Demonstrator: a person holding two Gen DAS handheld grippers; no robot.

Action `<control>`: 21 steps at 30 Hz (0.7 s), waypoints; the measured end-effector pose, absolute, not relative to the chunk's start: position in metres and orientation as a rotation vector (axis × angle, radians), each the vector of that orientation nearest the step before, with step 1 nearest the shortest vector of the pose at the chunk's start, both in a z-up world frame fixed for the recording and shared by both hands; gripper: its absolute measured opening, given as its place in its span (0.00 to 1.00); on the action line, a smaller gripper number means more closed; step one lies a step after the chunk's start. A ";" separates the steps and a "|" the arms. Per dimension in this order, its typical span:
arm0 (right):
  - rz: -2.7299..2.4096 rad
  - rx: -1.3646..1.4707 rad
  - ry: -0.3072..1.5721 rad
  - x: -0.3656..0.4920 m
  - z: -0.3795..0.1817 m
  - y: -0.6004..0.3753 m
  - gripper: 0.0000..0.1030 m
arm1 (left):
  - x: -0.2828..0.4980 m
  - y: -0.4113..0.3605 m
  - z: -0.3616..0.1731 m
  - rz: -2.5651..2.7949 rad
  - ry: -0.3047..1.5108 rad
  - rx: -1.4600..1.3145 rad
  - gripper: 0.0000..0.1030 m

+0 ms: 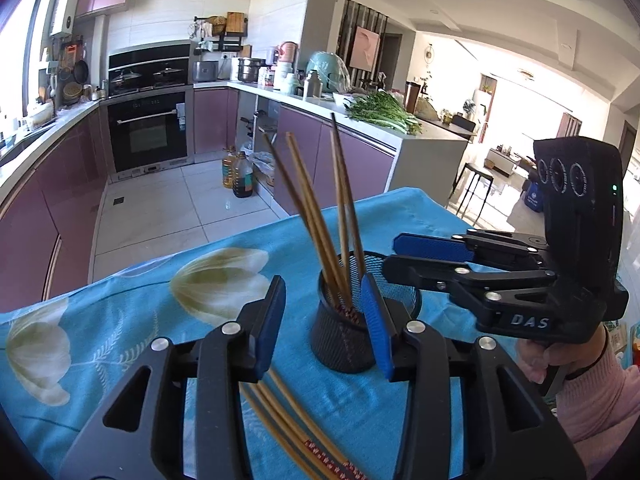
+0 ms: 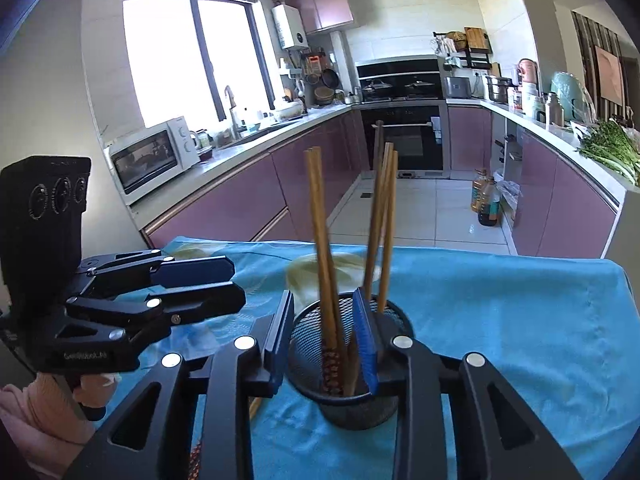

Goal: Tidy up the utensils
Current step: 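Open both tools to release the chopsticks inside the cup, then withdraw both tools from the cup back over the chopstick pile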

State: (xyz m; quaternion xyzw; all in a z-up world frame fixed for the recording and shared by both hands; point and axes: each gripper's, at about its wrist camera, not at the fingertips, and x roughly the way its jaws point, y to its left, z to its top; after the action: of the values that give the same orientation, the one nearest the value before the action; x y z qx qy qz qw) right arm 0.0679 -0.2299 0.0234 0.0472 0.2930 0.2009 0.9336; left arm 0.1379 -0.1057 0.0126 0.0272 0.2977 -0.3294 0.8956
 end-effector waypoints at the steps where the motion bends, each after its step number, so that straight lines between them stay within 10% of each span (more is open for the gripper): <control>1: 0.418 0.089 0.592 0.063 0.024 -0.228 0.31 | 0.135 -0.101 0.012 -0.673 0.613 0.056 0.38; 21: 0.539 0.052 0.860 0.043 -0.063 -0.162 0.43 | 0.097 -0.049 -0.080 -0.524 0.833 0.092 0.49</control>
State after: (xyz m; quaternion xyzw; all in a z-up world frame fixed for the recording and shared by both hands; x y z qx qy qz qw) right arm 0.0426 -0.1617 -0.0630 0.0251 0.4115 0.2583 0.8737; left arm 0.0970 -0.0490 -0.0800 0.0444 0.3996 -0.2514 0.8804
